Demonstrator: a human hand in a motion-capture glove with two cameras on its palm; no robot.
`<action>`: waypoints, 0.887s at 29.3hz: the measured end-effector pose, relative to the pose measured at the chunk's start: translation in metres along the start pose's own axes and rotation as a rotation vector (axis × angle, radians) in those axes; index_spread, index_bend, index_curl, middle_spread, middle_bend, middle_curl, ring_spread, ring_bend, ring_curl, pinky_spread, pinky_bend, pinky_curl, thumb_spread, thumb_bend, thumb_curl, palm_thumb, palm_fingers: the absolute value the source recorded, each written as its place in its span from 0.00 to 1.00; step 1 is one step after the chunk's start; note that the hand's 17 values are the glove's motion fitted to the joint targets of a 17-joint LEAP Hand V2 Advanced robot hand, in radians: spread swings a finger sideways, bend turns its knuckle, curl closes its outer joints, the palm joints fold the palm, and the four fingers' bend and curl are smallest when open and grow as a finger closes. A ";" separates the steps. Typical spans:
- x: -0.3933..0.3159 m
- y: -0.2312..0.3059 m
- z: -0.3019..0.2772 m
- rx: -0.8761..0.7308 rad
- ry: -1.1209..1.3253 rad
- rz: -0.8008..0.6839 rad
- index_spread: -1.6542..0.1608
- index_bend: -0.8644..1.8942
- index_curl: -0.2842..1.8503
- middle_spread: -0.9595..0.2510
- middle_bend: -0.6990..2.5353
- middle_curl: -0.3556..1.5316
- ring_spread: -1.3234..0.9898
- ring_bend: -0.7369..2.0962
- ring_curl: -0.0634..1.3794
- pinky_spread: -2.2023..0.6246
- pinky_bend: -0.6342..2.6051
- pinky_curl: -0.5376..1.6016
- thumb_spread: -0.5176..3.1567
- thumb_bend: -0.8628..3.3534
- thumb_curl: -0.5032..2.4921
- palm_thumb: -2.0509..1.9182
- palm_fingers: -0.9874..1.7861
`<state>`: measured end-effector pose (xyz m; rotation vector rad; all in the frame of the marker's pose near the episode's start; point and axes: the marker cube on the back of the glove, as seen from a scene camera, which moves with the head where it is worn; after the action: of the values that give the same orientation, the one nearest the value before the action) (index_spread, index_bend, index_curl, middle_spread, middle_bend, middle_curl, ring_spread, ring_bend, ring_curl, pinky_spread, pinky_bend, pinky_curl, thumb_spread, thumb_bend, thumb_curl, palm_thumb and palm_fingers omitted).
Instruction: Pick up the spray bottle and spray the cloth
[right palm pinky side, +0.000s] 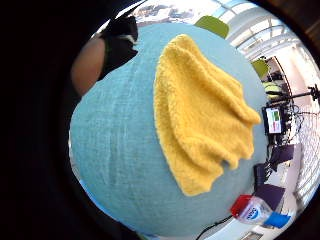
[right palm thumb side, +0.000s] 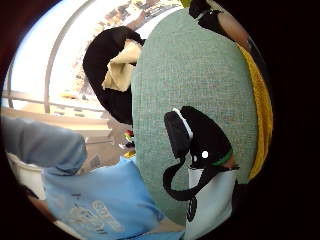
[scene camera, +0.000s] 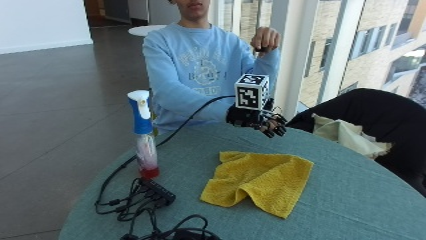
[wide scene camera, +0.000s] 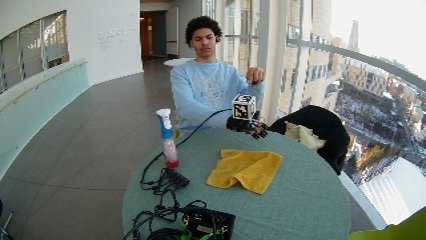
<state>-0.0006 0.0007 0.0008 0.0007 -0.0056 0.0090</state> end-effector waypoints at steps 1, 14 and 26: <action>0.000 0.000 0.000 -0.001 -0.001 0.001 0.79 0.40 0.16 0.76 0.31 0.24 0.57 0.36 0.09 0.81 0.30 0.28 0.25 0.27 0.19 0.62 0.59; 0.001 0.003 0.000 0.006 0.004 0.002 0.71 0.38 0.24 0.74 0.31 0.31 0.56 0.35 0.17 0.84 0.29 0.35 0.41 0.27 0.22 0.65 0.58; 0.011 0.003 -0.004 0.001 0.011 0.028 0.69 0.37 0.27 0.73 0.29 0.34 0.56 0.34 0.19 0.85 0.27 0.37 0.45 0.26 0.23 0.66 0.58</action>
<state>0.0103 0.0041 -0.0031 0.0012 0.0049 0.0370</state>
